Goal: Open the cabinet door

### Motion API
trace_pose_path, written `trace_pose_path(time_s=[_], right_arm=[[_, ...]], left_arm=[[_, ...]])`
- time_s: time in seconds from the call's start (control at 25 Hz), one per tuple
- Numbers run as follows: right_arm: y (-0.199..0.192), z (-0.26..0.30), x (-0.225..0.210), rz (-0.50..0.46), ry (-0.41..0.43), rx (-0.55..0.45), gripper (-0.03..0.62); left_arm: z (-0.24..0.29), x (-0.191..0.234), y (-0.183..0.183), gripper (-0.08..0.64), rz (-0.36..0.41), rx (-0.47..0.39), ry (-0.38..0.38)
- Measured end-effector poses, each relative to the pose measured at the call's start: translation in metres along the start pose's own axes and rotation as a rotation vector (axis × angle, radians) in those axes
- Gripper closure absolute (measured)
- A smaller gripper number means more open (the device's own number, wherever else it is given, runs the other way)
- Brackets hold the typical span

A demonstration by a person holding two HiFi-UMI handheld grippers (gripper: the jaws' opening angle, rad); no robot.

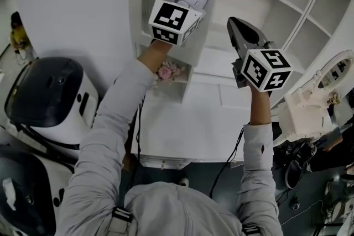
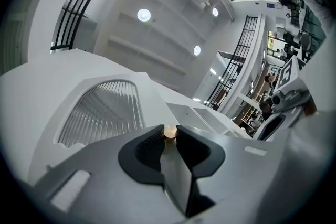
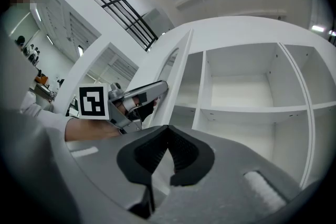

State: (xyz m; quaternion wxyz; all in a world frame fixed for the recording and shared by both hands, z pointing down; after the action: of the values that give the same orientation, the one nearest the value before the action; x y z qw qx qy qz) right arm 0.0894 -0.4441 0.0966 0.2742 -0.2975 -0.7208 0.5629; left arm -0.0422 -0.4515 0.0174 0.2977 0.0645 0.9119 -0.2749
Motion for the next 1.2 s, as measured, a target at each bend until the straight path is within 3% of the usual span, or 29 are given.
trace_pose_path(time_s=[0.48,0.8,1.2], right_arm=[[0.002,-0.011,0.013,0.006,-0.046,0.004,0.591],[0.003,-0.008,0.05,0.005,-0.04,-0.003,0.591],[-0.003,-0.004,0.106,0.018,-0.021,-0.007,0.591]], left_arm=[[-0.026,0.01,0.023,0.471,-0.059,-0.089,0.003],[-0.06,0.025,0.046,0.468,-0.085,-0.152,0.011],[-0.113,0.064,0.069,0.462,-0.214,-0.186,0.013]])
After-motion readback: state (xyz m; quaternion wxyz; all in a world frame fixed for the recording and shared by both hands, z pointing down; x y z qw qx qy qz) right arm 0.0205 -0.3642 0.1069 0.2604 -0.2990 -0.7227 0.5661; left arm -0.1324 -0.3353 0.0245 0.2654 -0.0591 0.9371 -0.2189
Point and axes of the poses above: the fingertips, and each gripper's own axes: z forward along the fingers, x to its left, y out of its top, the point moved 5 cm from there along -z, backward along the fingers, and after that the axes turned 15 degrees about z, right-handed, at the moved point
